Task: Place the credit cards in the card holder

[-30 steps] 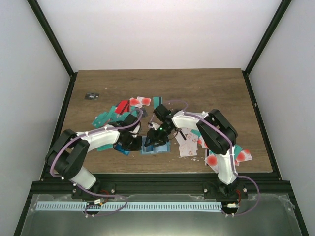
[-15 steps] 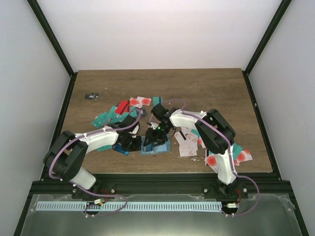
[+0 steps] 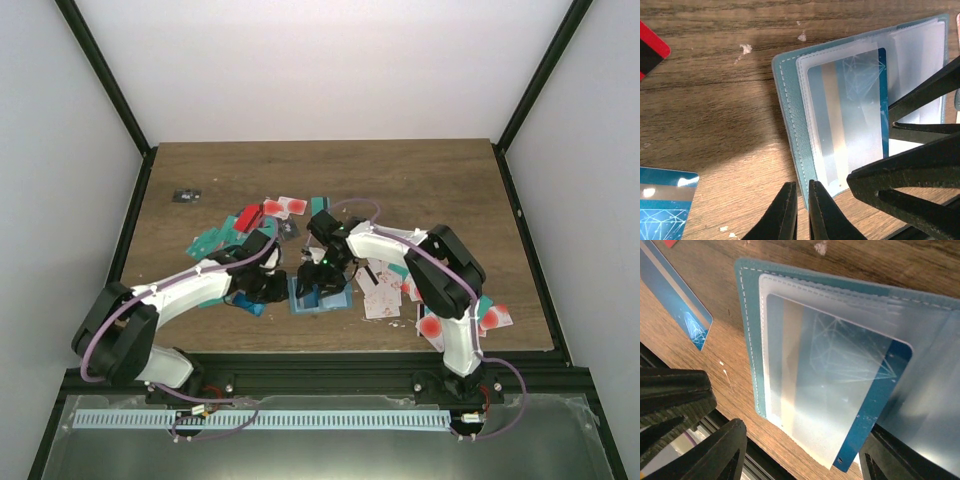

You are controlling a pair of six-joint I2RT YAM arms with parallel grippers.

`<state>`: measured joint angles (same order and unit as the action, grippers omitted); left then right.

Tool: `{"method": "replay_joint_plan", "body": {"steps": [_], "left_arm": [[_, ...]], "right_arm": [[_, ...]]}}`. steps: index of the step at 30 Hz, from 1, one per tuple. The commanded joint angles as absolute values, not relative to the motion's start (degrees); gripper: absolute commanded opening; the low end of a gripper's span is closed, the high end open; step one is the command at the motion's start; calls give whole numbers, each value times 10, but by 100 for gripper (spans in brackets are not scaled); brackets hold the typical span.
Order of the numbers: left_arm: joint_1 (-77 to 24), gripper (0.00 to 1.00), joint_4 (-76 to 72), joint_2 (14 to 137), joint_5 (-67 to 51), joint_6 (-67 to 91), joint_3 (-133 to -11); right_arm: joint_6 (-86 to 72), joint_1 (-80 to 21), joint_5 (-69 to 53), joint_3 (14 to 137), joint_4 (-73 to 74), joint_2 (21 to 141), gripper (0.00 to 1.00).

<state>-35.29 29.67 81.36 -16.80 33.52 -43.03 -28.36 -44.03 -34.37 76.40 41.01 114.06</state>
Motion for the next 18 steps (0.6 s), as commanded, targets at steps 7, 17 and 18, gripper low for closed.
{"method": "replay_joint_plan", "body": {"steps": [7, 17, 18], "left_arm": [[-355, 10, 307, 830, -175, 340, -469], [-355, 14, 348, 821, -142, 337, -503], [-355, 14, 353, 819, -137, 337, -506]], "right_arm": [[-264, -436, -302, 797, 462, 1089, 74], [-244, -420, -264, 803, 490, 1030, 82], [-244, -416, -253, 797, 489, 1017, 83]]}}
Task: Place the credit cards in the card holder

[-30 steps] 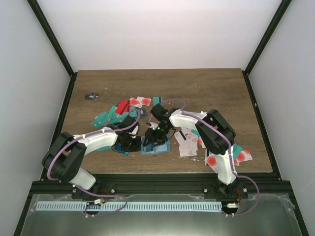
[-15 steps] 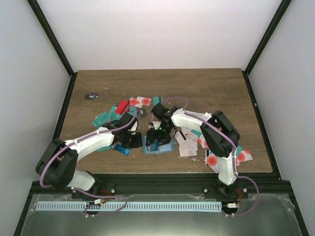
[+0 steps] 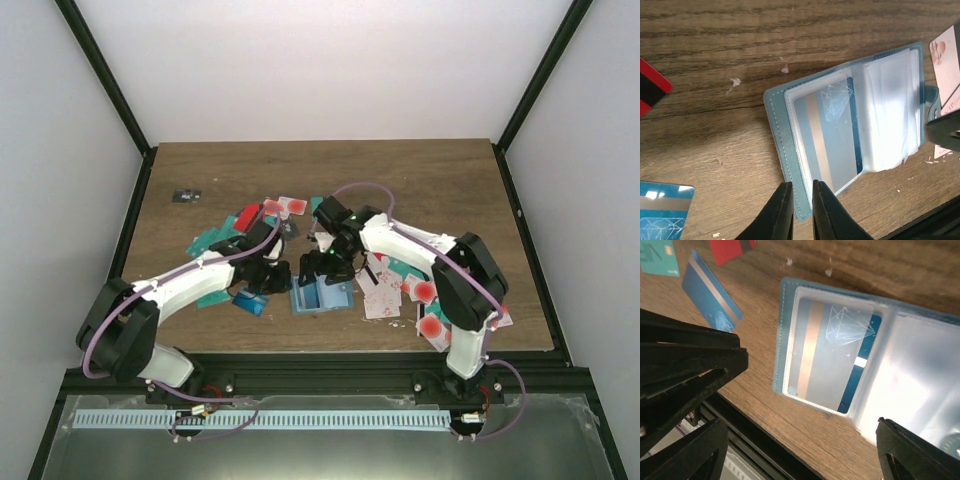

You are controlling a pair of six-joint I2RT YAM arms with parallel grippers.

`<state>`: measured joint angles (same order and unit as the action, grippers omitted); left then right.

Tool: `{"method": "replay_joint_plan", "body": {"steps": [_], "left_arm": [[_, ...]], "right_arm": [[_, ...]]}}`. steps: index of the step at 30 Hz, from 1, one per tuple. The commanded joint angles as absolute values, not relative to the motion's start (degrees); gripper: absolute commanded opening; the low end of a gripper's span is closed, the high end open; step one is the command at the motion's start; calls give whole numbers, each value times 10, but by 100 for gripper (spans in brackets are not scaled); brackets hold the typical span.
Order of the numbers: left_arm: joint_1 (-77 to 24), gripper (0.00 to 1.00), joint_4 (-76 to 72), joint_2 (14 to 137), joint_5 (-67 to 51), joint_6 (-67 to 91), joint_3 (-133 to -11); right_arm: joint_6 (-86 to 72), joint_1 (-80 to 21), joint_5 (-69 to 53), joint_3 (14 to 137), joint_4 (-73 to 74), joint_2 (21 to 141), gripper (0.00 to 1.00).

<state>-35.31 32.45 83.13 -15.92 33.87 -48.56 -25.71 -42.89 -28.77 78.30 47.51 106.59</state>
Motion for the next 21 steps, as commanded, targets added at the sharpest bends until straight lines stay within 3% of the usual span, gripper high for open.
{"method": "replay_joint_plan", "body": {"steps": [1, 11, 21], "left_arm": [[-355, 16, 358, 817, -133, 336, -508], [-391, 22, 352, 882, -174, 304, -601], [-454, 23, 341, 1057, -210, 296, -767]], "right_arm": [[-245, -411, -238, 789, 487, 1004, 83], [-359, -344, -26, 623, 486, 839, 90], [-393, -274, 14, 521, 494, 777, 98]]}}
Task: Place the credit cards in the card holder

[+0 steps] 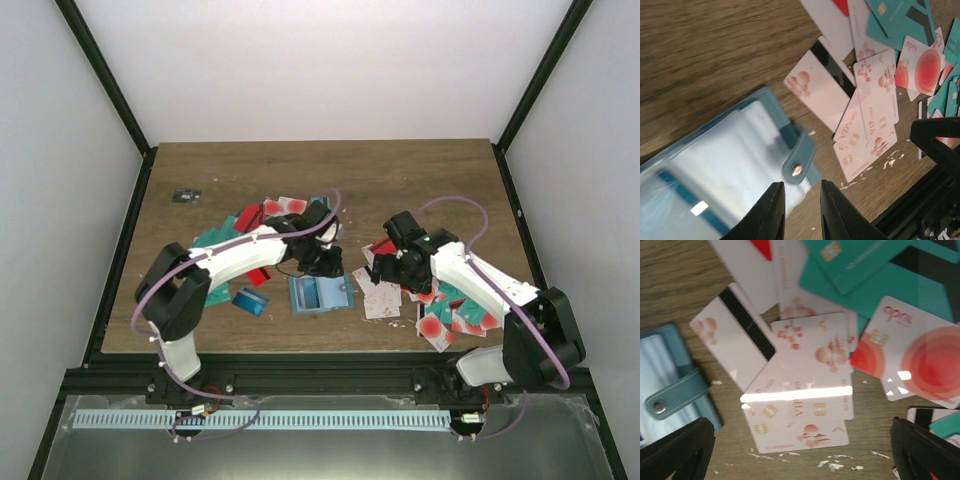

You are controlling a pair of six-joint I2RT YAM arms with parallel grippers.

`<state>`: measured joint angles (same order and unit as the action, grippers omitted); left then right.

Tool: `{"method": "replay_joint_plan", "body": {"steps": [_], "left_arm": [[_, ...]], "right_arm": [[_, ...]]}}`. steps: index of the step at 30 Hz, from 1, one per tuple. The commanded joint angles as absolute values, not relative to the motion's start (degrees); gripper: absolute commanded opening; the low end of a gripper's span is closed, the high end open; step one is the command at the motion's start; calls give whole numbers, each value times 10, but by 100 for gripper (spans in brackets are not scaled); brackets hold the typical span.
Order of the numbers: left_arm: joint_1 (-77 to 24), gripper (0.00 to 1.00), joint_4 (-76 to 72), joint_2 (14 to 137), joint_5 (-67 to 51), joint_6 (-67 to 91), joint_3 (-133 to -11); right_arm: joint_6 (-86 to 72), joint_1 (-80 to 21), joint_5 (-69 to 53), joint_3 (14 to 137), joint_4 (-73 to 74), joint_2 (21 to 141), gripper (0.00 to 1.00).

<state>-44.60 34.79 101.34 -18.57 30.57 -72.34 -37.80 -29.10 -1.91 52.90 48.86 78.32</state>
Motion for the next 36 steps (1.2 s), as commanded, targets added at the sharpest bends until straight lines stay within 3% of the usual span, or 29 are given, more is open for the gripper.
{"method": "replay_joint_plan", "body": {"steps": [1, 12, 24, 36], "left_arm": [[-454, 23, 340, 1067, -213, 297, -776], [-457, 28, 348, 1154, -246, 284, -860], [-459, 36, 353, 1250, -306, 265, -949], [-467, 37, 349, 1310, -361, 247, -1000]], "right_arm": [[-392, -273, 15, 521, 496, 780, 99], [-375, -227, -16, 496, 467, 788, 99], [-335, -109, -186, 427, 380, 775, 73], [-346, -97, -231, 387, 343, 810, 66]]}}
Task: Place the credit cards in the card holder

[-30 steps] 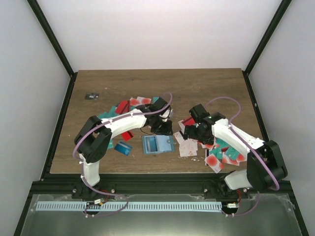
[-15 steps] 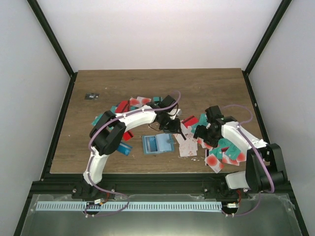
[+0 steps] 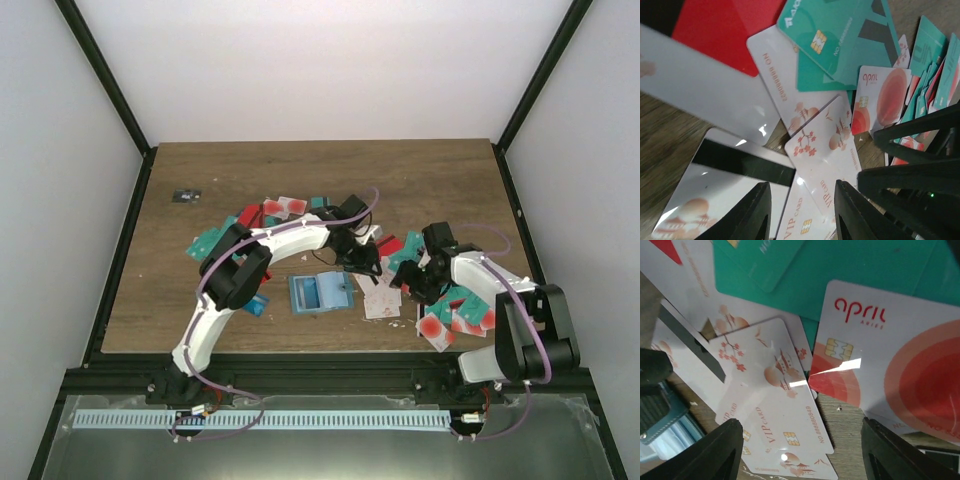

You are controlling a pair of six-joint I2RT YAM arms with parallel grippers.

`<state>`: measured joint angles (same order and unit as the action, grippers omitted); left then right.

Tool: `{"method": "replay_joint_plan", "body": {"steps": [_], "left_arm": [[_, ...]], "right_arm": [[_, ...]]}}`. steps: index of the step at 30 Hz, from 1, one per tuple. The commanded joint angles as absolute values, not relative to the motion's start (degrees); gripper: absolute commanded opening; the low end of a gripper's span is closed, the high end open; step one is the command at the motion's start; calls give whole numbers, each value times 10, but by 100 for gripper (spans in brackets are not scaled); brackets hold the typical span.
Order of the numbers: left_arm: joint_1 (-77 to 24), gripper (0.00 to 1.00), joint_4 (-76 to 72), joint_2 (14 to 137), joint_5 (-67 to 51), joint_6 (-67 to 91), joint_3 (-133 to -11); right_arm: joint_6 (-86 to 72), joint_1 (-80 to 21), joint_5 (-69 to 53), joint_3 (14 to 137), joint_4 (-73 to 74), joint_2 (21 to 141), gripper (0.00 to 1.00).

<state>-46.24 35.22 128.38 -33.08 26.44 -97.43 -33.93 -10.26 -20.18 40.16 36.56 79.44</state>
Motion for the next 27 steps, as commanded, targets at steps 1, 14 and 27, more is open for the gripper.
{"method": "replay_joint_plan", "body": {"steps": [1, 14, 27], "left_arm": [[-468, 38, 349, 1315, -364, 245, -1003], [-469, 39, 358, 1367, -370, 225, -1033], [-472, 39, 290, 1343, -449, 237, -976]], "right_arm": [[-348, -98, -234, 384, 339, 814, 65], [-370, -97, -238, 354, 318, 840, 52], [-362, -97, -296, 343, 252, 867, 50]]}}
